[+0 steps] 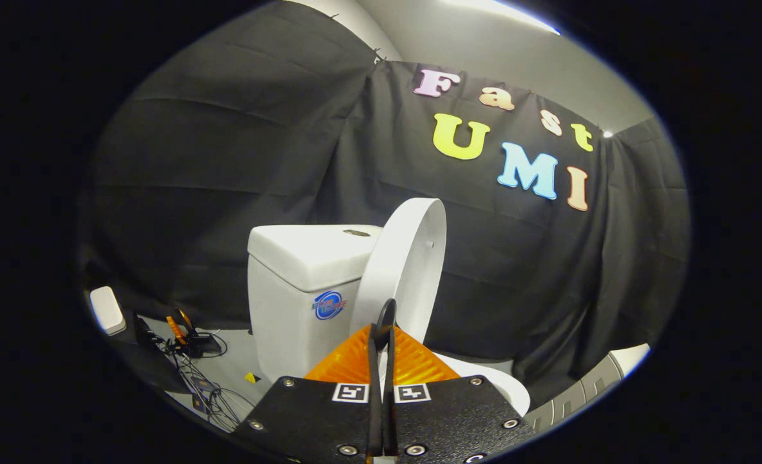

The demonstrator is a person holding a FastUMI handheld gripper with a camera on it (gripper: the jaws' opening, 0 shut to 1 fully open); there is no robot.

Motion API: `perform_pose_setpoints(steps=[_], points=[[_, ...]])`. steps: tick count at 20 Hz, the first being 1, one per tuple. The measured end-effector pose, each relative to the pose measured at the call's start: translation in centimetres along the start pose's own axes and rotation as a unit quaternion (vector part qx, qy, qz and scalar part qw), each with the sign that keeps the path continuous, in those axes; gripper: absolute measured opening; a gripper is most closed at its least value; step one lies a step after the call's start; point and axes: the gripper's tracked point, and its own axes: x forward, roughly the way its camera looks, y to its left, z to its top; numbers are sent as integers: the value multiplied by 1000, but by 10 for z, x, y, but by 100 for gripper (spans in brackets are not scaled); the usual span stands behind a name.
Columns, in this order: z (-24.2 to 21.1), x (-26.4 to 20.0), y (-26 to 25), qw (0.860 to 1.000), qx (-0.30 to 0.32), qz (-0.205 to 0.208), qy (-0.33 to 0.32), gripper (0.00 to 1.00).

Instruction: Open the toilet lid.

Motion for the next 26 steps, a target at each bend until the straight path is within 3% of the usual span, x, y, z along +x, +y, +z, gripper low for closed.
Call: perform_pose_setpoints(steps=[10, 12, 13, 15, 18, 19, 21, 26], points=[[7, 5, 10, 999, -22, 35, 10, 0], [6, 6, 17, 998, -20, 61, 11, 2], [3, 6, 20, 996, -20, 80, 18, 11], [0, -2, 5, 997, -35, 62, 14, 31], [6, -18, -14, 999, -17, 49, -15, 71], [7, -24, -19, 999, -4, 49, -20, 90], [18, -39, -29, 998, 17, 49, -36, 95], [33, -86, -83, 995, 57, 20, -76, 95]])
